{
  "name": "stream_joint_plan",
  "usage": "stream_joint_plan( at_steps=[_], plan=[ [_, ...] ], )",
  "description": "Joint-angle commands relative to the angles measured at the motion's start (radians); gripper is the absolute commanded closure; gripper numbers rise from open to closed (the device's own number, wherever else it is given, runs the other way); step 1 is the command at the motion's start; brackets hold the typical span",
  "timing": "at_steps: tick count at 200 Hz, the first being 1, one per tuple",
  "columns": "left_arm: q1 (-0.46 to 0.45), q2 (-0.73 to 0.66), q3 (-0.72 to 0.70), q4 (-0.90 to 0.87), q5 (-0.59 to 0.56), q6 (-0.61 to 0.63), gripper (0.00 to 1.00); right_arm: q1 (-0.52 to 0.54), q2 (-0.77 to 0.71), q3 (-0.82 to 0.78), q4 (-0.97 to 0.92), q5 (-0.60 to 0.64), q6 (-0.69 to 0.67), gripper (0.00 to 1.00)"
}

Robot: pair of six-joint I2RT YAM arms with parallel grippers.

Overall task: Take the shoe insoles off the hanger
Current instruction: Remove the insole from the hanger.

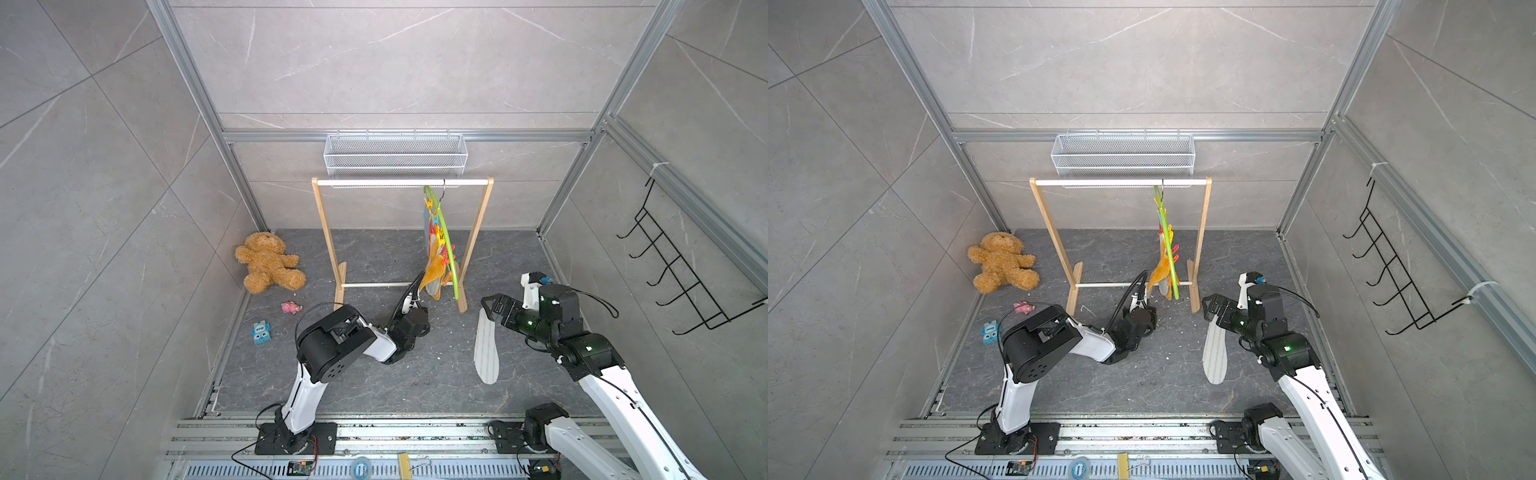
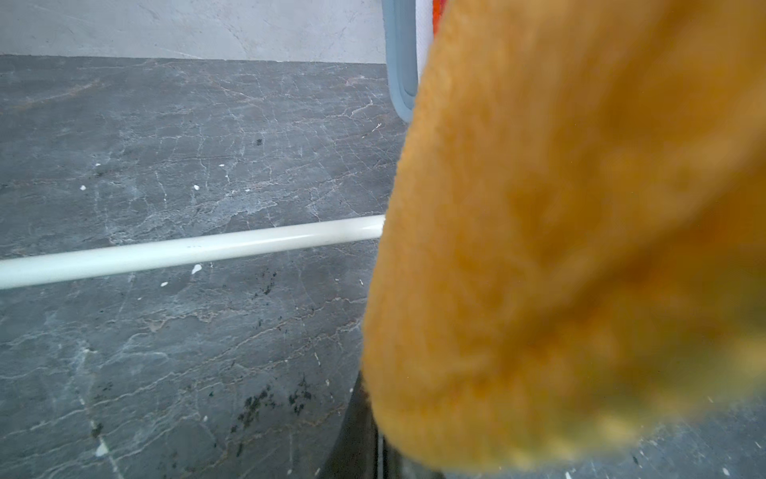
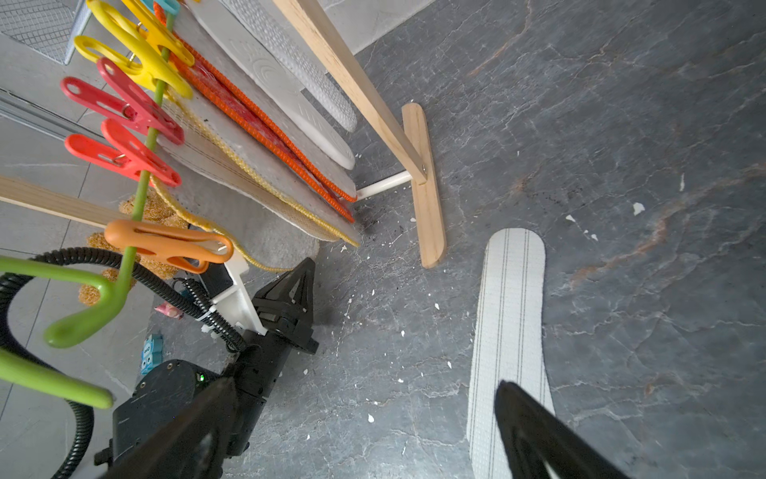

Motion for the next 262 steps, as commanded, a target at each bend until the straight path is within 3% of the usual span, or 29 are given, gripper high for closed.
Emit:
stream_joint_plan(
  at_steps=[1, 103, 186, 262],
  plan=[
    [0.012, -0.061, -0.013, 0.063, -0.033, 0.010, 1.00, 0.000, 0.013, 0.035, 0.006, -0.015, 0.017, 0.03],
    [0.040, -0.184, -0.108, 0.066, -0.060, 0.050, 1.00, -0.003, 0.165, 0.155, 0.071, -0.132, 0.140, 0.23],
    [0.047, -0.253, -0.115, -0.003, -0.022, 0.078, 1.00, -0.003, 0.282, 0.226, 0.275, -0.288, 0.266, 0.15],
    [0.058, -0.263, -0.076, -0.110, 0.058, 0.053, 1.00, -0.003, 0.412, 0.256, 0.461, -0.355, 0.367, 0.33]
  ],
)
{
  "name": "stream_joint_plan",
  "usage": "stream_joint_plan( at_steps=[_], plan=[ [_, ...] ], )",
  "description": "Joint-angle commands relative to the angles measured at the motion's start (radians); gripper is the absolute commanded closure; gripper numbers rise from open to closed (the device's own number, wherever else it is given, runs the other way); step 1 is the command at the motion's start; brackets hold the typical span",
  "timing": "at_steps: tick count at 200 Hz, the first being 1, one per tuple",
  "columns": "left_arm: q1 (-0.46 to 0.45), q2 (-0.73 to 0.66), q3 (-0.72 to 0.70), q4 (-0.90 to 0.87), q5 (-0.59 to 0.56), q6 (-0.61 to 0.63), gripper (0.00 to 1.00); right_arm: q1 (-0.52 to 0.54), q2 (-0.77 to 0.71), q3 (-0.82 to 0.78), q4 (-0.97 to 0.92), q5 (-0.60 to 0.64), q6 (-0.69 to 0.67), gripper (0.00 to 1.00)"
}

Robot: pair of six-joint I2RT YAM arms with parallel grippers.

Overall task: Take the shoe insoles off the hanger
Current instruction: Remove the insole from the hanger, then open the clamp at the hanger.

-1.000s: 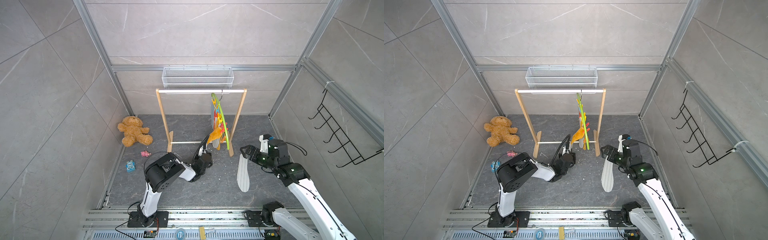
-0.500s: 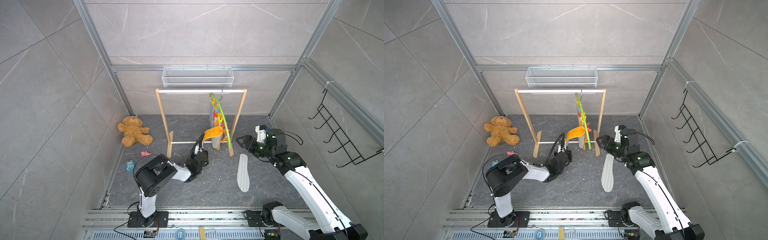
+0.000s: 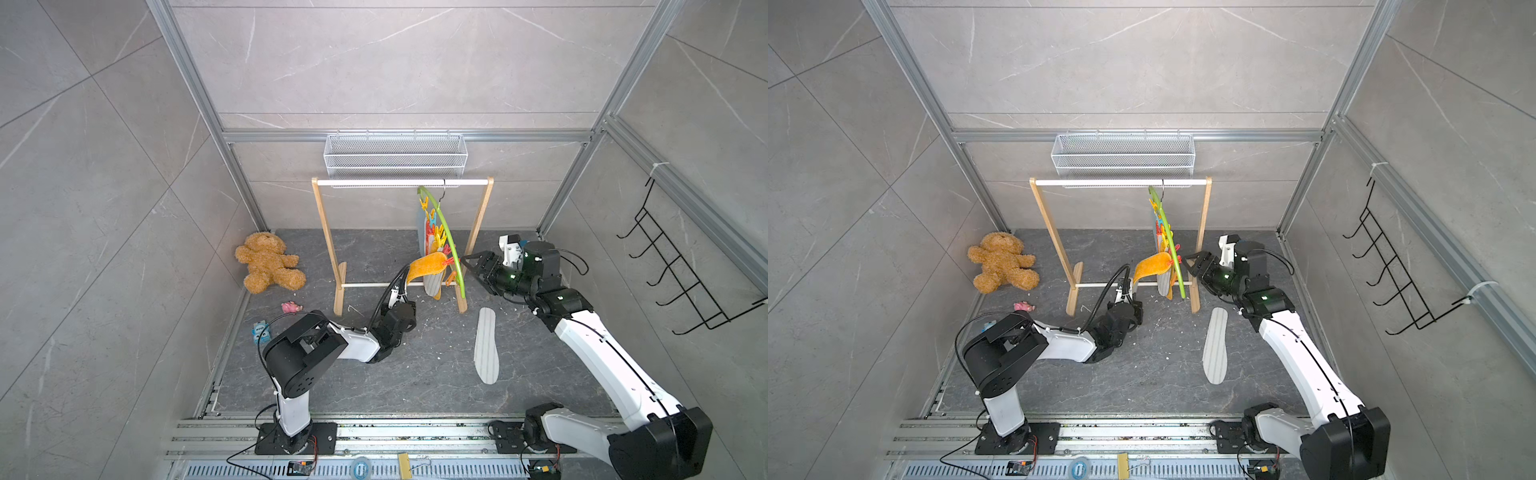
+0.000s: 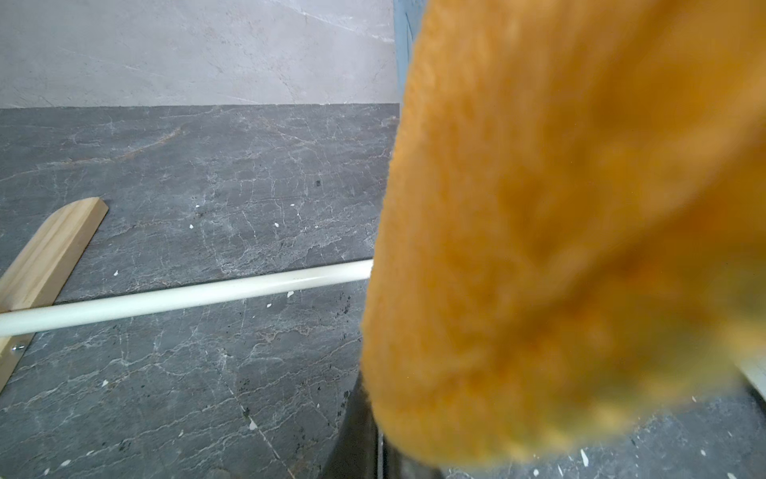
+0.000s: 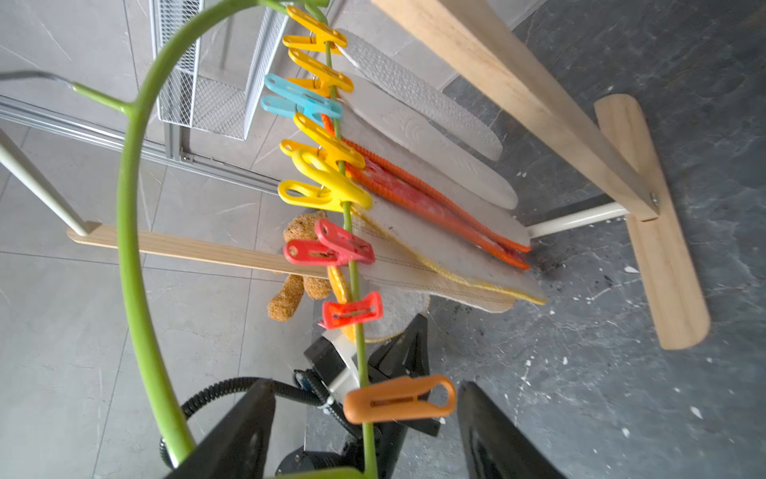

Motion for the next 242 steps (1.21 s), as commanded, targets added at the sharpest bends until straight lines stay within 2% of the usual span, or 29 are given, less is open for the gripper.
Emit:
stream_joint_plan(
  at_steps=[1, 67, 131, 190, 242],
  plan=[
    [0.006, -0.042, 0.040, -0.018, 0.028, -0.005, 1.00, -0.003, 0.031, 0.030, 0.101, -0.039, 0.052, 0.33],
    [0.007, -0.052, 0.064, -0.060, 0.040, 0.001, 1.00, -0.003, 0.092, 0.025, 0.186, -0.083, 0.085, 0.43],
    [0.007, -0.053, 0.067, -0.062, 0.044, -0.001, 1.00, -0.003, 0.125, 0.032, 0.181, -0.081, 0.072, 0.50],
    [0.008, -0.052, 0.068, -0.062, 0.045, -0.002, 1.00, -0.003, 0.141, 0.048, 0.179, -0.084, 0.066, 0.61],
    [0.008, -0.053, 0.071, -0.063, 0.047, 0.000, 1.00, -0.003, 0.150, 0.053, 0.179, -0.089, 0.063, 0.67]
  ],
)
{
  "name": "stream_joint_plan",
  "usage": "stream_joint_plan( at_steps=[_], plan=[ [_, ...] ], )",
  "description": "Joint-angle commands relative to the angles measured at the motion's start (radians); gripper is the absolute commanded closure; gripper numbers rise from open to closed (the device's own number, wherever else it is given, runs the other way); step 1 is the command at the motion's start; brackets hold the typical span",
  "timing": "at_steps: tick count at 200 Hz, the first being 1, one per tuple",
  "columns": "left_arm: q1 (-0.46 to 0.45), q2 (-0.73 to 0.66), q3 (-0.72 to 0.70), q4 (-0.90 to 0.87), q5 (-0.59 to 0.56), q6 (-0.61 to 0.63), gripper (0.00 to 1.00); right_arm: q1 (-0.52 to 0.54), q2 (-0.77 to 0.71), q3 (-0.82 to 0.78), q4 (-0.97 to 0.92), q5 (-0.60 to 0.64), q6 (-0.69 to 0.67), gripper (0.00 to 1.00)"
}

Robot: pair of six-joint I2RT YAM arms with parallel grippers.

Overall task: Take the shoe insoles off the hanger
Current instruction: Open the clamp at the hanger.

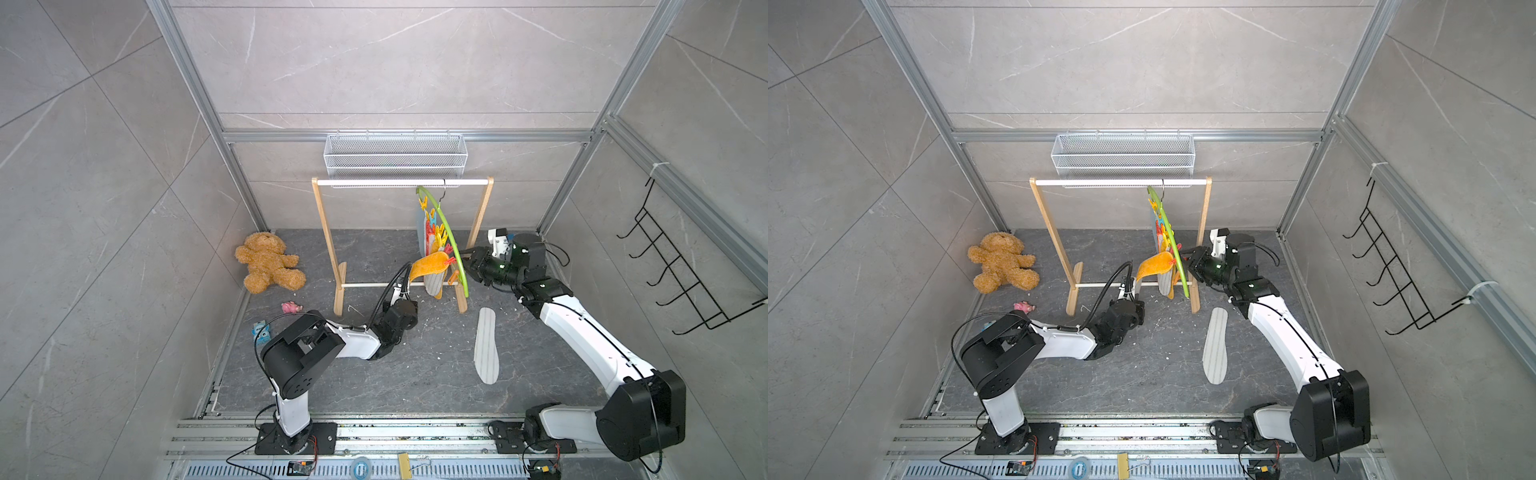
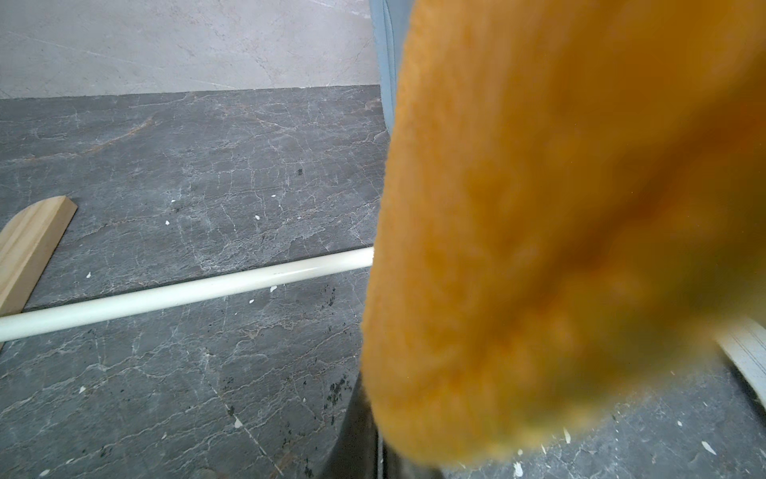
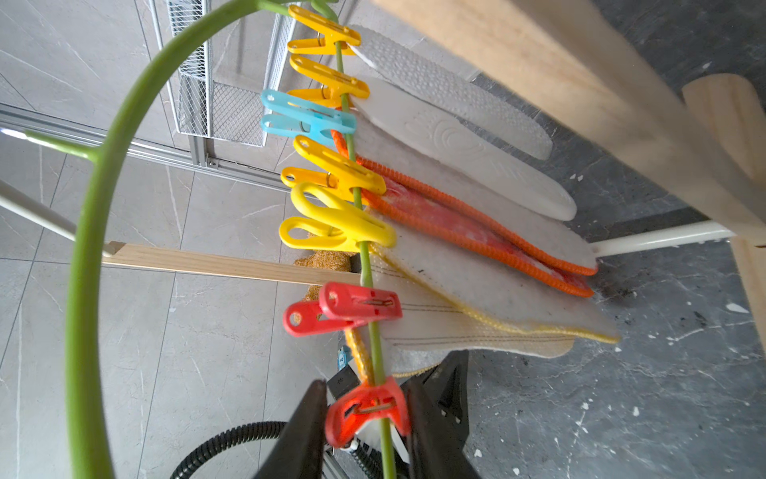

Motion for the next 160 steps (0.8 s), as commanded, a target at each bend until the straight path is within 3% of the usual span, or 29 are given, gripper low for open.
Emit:
stream_joint_plan(
  at_steps=[1, 66, 160],
  plan=[
    [0.004, -0.041, 0.037, 0.018, -0.002, 0.001, 1.00, -0.003, 0.010, 0.037, 0.017, -0.016, -0.013, 0.67],
    [0.004, -0.051, 0.028, 0.017, -0.010, 0.000, 1.00, -0.003, 0.019, 0.047, 0.011, -0.027, -0.015, 0.77],
    [0.005, -0.102, -0.053, 0.035, -0.081, -0.036, 1.00, -0.003, -0.005, 0.037, -0.027, -0.030, -0.047, 0.79]
  ],
)
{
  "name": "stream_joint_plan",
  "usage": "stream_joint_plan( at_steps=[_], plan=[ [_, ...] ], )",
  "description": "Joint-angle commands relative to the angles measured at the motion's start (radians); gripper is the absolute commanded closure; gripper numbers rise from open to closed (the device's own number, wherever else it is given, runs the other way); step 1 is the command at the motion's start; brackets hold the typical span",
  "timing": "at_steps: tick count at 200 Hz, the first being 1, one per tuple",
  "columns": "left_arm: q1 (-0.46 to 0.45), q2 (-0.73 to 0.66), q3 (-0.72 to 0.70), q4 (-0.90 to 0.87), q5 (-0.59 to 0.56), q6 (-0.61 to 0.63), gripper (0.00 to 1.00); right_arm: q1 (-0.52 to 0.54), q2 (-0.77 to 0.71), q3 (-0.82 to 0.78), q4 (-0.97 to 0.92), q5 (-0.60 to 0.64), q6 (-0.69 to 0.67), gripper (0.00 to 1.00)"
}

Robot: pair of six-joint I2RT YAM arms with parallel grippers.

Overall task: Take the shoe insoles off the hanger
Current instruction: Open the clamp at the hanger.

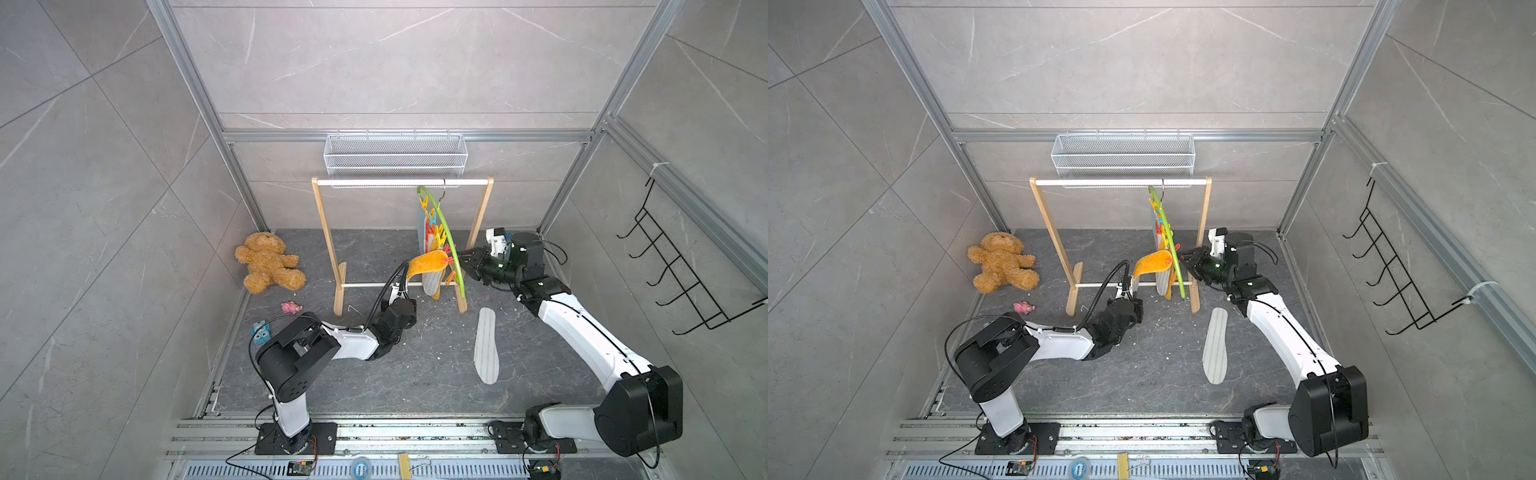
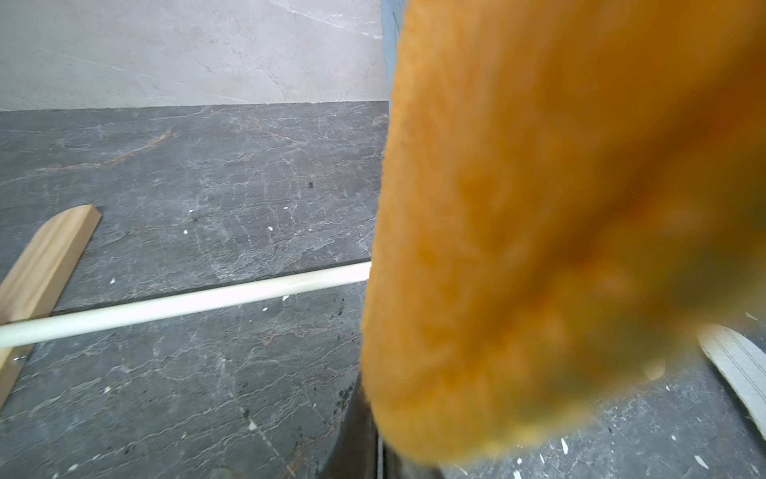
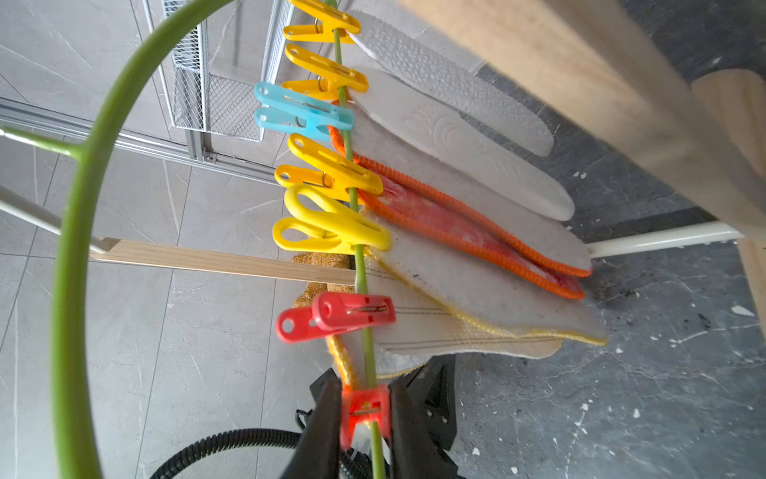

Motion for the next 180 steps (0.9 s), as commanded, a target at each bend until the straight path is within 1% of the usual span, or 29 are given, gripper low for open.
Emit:
stream_joint_plan(
  at_steps=[1, 38, 82, 142, 180],
  plan=[
    [0.004, -0.059, -0.032, 0.038, -0.053, -0.027, 1.00, -0.002, -0.021, 0.026, -0.021, -0.015, -0.031, 0.79],
    [0.008, -0.095, -0.090, 0.045, -0.087, -0.046, 1.00, -0.002, -0.028, 0.022, -0.027, -0.018, -0.037, 0.80],
    [0.010, -0.125, -0.125, 0.046, -0.105, -0.049, 1.00, -0.002, -0.029, 0.021, -0.027, -0.035, -0.043, 0.80],
    [0.012, -0.136, -0.135, 0.051, -0.105, -0.049, 1.00, -0.001, -0.031, 0.017, -0.027, -0.056, -0.049, 0.74],
    [0.013, -0.149, -0.142, 0.051, -0.108, -0.046, 1.00, 0.001, -0.036, 0.013, -0.034, -0.057, -0.058, 0.65]
  ],
)
